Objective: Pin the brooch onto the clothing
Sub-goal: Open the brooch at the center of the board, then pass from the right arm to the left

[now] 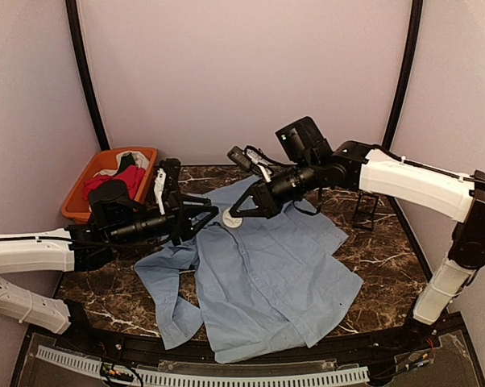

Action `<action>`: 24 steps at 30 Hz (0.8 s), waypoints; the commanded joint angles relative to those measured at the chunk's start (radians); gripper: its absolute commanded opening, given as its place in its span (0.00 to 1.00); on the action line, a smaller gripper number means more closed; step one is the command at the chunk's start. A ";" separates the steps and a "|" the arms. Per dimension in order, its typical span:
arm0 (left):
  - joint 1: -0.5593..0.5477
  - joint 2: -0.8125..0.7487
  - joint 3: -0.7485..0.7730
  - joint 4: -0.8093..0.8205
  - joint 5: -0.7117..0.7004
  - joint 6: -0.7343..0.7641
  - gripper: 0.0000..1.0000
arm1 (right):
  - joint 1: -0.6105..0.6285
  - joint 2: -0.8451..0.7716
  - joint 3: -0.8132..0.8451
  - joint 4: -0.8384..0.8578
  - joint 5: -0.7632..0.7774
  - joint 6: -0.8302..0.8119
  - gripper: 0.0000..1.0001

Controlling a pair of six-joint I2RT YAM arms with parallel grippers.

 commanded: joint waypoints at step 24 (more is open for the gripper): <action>0.005 0.086 0.144 -0.178 0.318 0.221 0.48 | 0.008 -0.031 0.050 -0.206 -0.074 -0.207 0.00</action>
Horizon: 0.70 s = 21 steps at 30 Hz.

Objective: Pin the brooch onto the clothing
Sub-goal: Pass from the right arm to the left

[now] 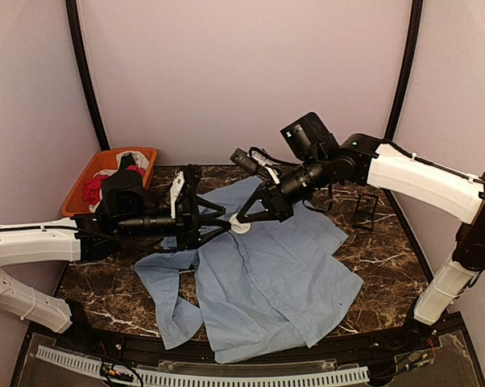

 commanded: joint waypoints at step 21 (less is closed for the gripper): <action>0.020 0.157 0.184 -0.159 0.286 0.027 0.26 | 0.032 -0.004 0.032 -0.144 -0.009 -0.157 0.00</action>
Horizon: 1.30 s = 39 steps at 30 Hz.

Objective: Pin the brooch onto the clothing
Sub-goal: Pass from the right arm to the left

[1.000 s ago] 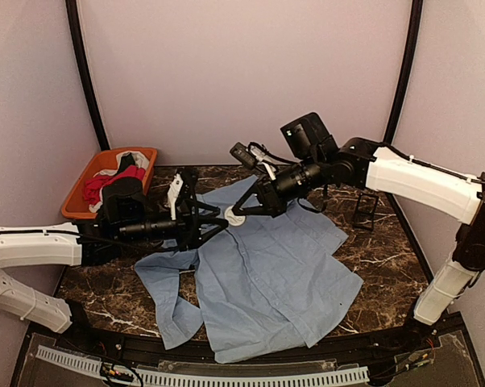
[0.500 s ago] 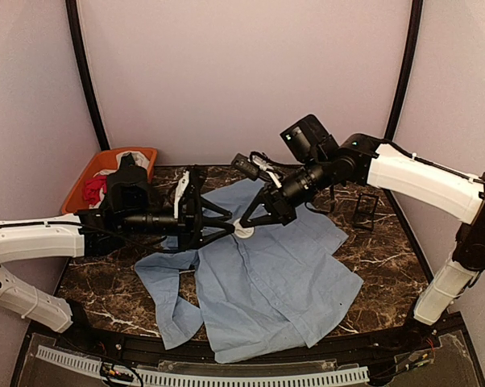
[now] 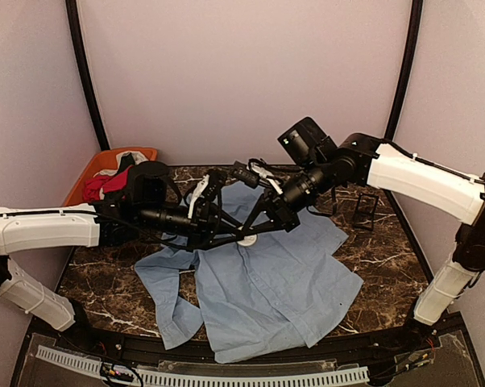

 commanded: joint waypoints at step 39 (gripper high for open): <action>0.019 0.027 0.018 0.008 0.066 -0.037 0.01 | 0.008 -0.014 0.014 -0.006 0.007 -0.056 0.01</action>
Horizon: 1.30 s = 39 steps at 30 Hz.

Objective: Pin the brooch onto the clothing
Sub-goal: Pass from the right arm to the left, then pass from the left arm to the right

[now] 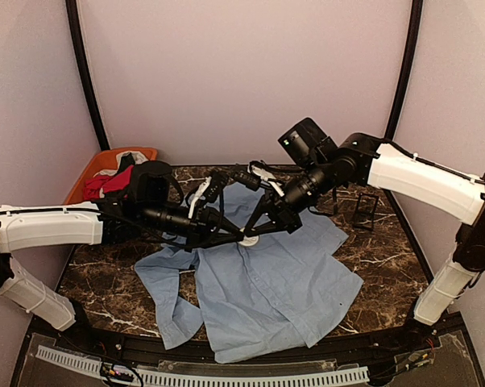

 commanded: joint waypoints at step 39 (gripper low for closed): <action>0.063 0.230 -0.152 1.036 -0.066 -1.271 0.01 | 0.073 -0.444 -0.916 1.409 0.698 -1.053 0.92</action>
